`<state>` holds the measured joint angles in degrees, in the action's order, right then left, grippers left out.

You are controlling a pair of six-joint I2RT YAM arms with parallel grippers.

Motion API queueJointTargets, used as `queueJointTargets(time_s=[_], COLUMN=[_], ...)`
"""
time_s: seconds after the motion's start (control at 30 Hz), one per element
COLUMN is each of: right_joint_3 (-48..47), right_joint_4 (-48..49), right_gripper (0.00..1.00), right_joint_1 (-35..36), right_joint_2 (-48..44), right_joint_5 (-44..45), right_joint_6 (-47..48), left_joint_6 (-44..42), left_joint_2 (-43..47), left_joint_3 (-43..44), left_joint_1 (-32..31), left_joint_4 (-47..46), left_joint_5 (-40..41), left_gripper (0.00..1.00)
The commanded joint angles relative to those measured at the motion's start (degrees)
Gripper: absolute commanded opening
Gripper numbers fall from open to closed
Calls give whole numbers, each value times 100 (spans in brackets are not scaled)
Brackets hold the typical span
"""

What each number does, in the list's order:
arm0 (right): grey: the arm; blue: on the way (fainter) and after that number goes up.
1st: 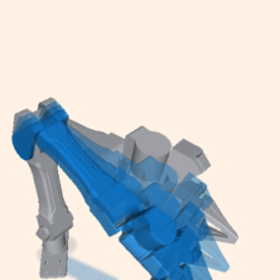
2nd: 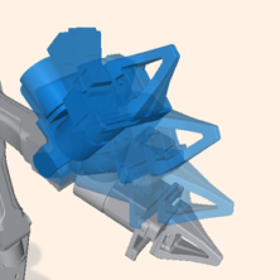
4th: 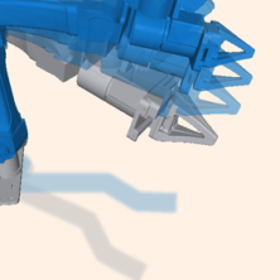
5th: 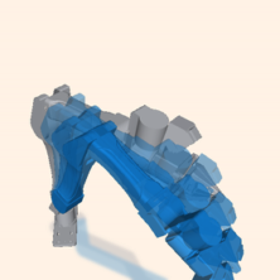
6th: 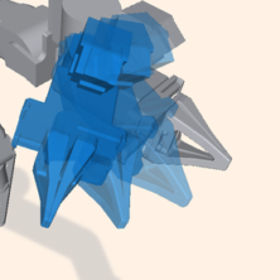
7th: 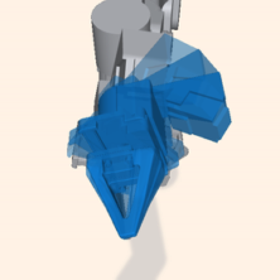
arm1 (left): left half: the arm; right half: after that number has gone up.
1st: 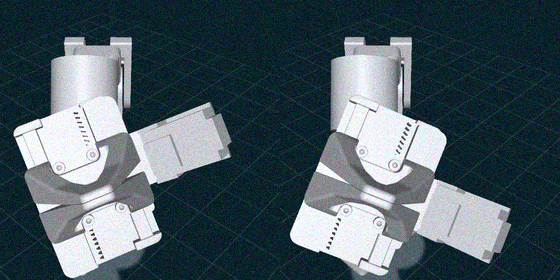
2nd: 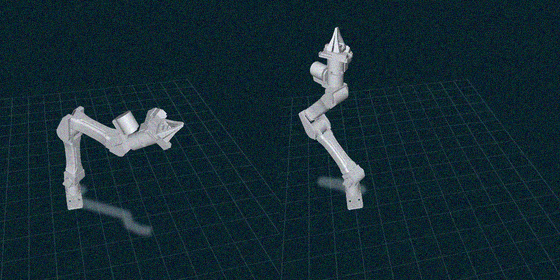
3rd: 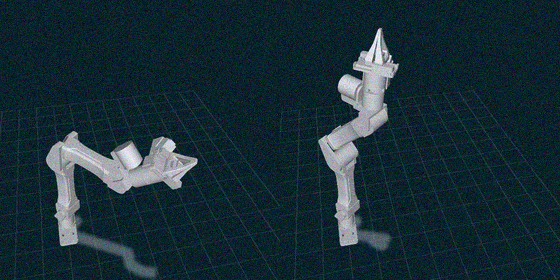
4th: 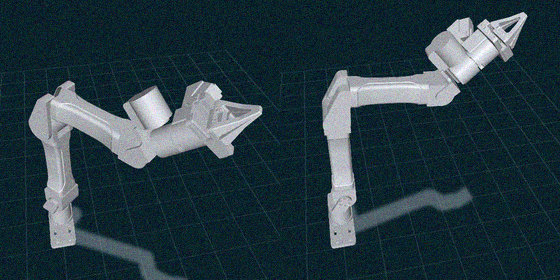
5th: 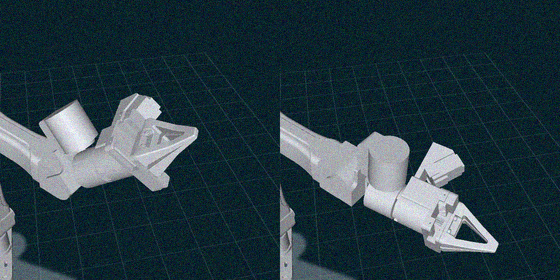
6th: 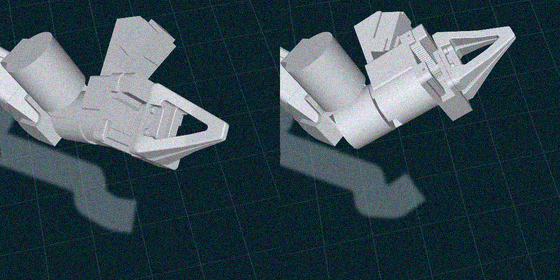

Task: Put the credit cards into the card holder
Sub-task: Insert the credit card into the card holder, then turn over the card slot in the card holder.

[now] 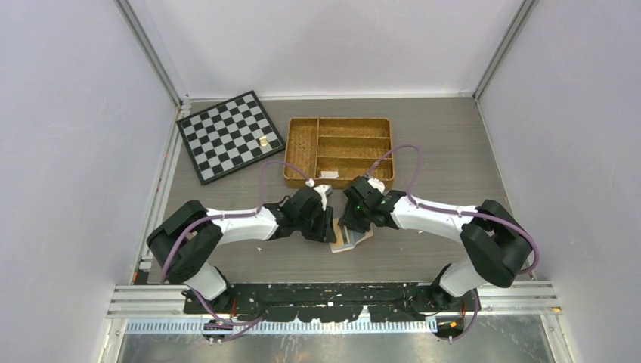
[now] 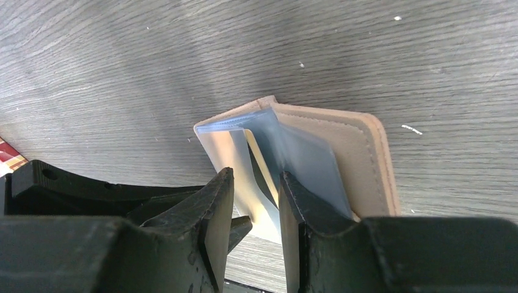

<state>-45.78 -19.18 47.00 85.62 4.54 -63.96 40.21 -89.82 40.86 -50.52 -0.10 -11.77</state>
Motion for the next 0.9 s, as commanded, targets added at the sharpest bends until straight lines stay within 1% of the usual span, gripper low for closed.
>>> queueJointTargets(time_s=[0.0,0.17,0.3,0.37,0.53,0.63,0.8,0.87], right_joint_3=[-244,-660,-901,-807,-289,-44,115,136], right_joint_4=[125,-801,-1493,-1695,-1723,-1569,-1201,-1144], right_gripper=[40,49,63,69,70,70,66,62], right_joint_1=[100,107,70,-34,-534,-660,-684,-691], right_joint_2=[-229,-678,-1021,-1164,-1399,-1405,-1173,-1037], right_joint_5=[285,735,1057,1100,550,280,-92,-119], right_joint_6=[-51,660,1263,1490,1792,1930,2061,2108], left_joint_6=[58,44,94,145,247,317,439,480], left_joint_2=[300,514,703,767,851,824,702,641], left_joint_3=[-93,-189,-261,-307,-336,-341,-353,-337], left_joint_1=[-37,-37,-37,-37,-29,-28,-28,-29], left_joint_4=[-302,-177,-85,-73,-66,-91,-253,-339], left_joint_5=[116,207,236,241,237,215,178,154], left_gripper=[36,41,45,47,51,52,51,50])
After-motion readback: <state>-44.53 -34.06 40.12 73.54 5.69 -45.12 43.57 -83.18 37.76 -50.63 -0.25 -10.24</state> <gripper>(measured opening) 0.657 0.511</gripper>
